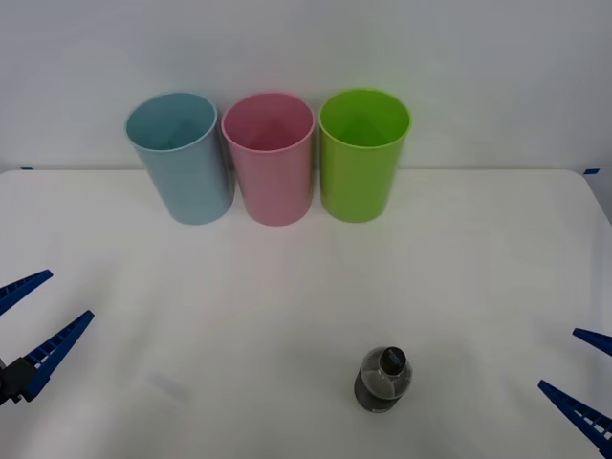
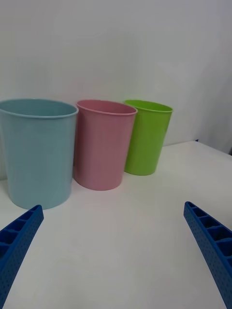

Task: Grasp the object on the table and drop it into the matching bin: aluminum can to the light blue bin, PET bottle to the pink bin.

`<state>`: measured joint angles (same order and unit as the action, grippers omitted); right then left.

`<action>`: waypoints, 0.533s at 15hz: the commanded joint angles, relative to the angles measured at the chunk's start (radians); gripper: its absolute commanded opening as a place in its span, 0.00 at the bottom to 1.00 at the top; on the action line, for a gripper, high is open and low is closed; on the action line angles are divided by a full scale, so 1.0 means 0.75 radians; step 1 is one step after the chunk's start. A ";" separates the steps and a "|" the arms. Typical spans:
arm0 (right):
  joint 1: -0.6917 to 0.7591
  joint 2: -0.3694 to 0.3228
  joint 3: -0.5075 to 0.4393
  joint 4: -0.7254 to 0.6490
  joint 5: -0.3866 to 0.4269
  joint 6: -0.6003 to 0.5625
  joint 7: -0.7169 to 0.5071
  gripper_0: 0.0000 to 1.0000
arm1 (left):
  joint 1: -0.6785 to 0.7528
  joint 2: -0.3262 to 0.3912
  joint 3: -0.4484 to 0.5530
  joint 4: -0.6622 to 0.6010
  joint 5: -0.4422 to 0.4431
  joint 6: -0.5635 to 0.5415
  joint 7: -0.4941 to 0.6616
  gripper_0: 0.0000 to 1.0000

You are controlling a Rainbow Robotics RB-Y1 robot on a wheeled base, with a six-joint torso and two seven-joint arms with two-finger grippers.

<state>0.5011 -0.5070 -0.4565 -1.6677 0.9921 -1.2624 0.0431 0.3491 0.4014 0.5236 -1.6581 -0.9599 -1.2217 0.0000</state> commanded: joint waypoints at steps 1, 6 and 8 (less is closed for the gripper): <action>0.007 -0.019 0.040 0.000 0.011 -0.041 0.033 1.00 | 0.000 0.000 0.000 0.000 0.000 0.000 0.000 1.00; -0.005 -0.044 0.163 0.000 0.035 -0.066 0.106 1.00 | 0.000 0.000 0.000 0.000 0.000 0.000 0.000 1.00; -0.016 -0.046 0.204 0.002 0.062 -0.066 0.141 1.00 | 0.000 0.000 0.000 0.000 0.000 0.000 0.000 1.00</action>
<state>0.4927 -0.5413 -0.3163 -1.6671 1.0292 -1.3115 0.1379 0.3491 0.4014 0.5236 -1.6581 -0.9599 -1.2217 0.0000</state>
